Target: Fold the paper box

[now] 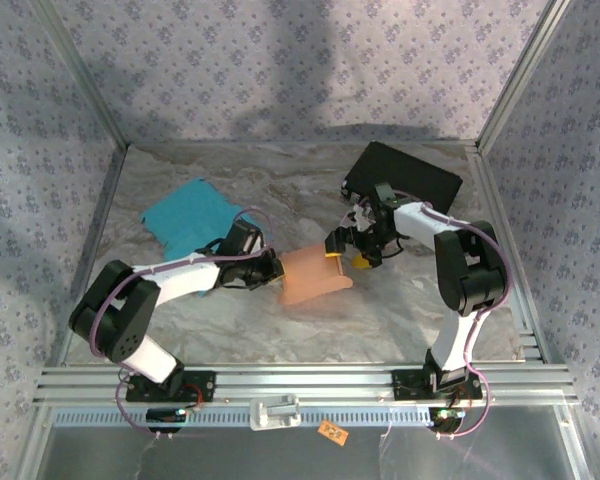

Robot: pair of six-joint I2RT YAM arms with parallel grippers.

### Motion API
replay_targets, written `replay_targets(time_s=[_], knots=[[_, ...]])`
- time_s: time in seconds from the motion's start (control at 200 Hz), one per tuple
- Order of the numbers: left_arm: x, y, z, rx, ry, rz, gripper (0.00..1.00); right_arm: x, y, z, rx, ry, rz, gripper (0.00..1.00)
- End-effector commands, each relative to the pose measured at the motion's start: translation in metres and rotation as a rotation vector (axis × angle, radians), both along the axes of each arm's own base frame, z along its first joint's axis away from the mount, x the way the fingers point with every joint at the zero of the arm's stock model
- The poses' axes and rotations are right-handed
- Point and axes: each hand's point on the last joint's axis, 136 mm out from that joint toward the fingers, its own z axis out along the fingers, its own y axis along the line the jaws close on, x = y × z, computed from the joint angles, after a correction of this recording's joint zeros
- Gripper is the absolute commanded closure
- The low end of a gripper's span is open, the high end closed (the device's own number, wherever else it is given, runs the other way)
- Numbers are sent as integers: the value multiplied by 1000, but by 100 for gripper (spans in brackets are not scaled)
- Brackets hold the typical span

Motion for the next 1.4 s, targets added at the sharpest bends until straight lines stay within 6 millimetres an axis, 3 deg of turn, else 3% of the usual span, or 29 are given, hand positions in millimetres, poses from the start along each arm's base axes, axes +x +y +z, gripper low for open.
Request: replay_targets(time_s=[0.0,0.135,0.25,0.44,0.615,0.775,0.865,0.959,1.044,1.154,1.254,1.394], knots=[[-17,26,-28,101,72,11,95,-3,19,21,100,-22,27,1],[-14,25,-26,98,67,10,95,-6,27,18,135,1,15,2],[-11,23,-25,90,64,15,93,-8,34,16,177,24,-1,12],[-2,18,-10,55,15,15,87,-6,52,30,231,32,-12,24],[17,21,44,33,-176,38,80,0,47,34,259,129,-114,48],[22,28,93,86,-371,-33,72,4,43,42,284,203,-181,58],[9,11,132,123,-605,-222,65,7,39,51,297,237,-214,58],[-25,-11,158,238,-855,-486,46,4,32,56,294,311,-256,61],[-56,-26,158,292,-969,-721,41,-3,24,59,296,391,-290,61],[-86,-38,142,407,-1051,-985,37,-12,19,62,306,482,-327,65],[-88,-38,124,556,-1052,-1111,36,-23,15,63,306,570,-350,66],[-66,-44,114,735,-1097,-1136,30,-36,12,62,287,651,-364,68]])
